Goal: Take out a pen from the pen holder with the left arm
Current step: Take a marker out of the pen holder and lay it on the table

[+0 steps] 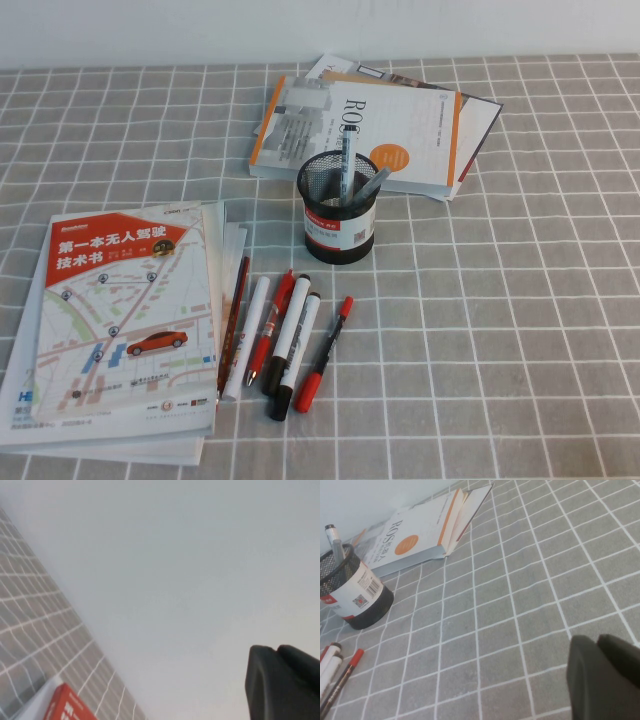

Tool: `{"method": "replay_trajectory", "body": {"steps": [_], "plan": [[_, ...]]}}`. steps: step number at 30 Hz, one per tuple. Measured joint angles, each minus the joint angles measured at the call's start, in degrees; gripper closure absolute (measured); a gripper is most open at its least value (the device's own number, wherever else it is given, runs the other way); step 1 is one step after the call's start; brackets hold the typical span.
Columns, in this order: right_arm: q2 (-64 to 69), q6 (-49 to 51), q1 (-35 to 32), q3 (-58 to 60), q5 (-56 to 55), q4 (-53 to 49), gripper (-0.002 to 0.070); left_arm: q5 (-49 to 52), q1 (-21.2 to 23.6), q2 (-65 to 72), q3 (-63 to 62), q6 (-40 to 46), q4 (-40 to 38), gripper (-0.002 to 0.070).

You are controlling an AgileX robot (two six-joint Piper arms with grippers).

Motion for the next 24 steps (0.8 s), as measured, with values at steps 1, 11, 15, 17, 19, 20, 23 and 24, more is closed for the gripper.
{"method": "replay_trajectory", "body": {"steps": [1, 11, 15, 17, 19, 20, 23, 24], "plan": [[0.0, 0.0, 0.0, 0.0, 0.0, 0.0, 0.0689, -0.7, 0.0, 0.0, 0.0, 0.0, -0.18, 0.0679], [0.0, 0.0, 0.0, 0.0, 0.0, 0.0, 0.0689, 12.83, 0.0, 4.42, -5.67, 5.86, 9.06, 0.0679], [0.0, 0.0, 0.0, 0.0, 0.0, 0.0, 0.0689, 31.41, 0.0, 17.01, -17.23, 14.08, 19.95, 0.0679], [0.0, 0.0, 0.0, 0.0, 0.0, 0.0, 0.0689, 37.92, 0.0, 22.9, -22.09, 17.48, 22.13, 0.0679], [0.0, 0.0, 0.0, 0.0, 0.0, 0.0, 0.0689, 39.66, 0.0, 28.18, -25.78, 18.93, 21.73, 0.0679], [0.0, 0.0, 0.0, 0.0, 0.0, 0.0, 0.0689, 39.51, 0.0, 30.36, -27.39, 19.22, 20.81, 0.0679], [0.0, 0.0, 0.0, 0.0, 0.0, 0.0, 0.0689, 38.11, 0.0, 37.92, -31.37, 21.47, 15.38, 0.0679], [0.0, 0.0, 0.0, 0.0, 0.0, 0.0, 0.0689, 38.7, 0.0, 40.53, -33.11, 25.14, 14.09, 0.0679]]}}
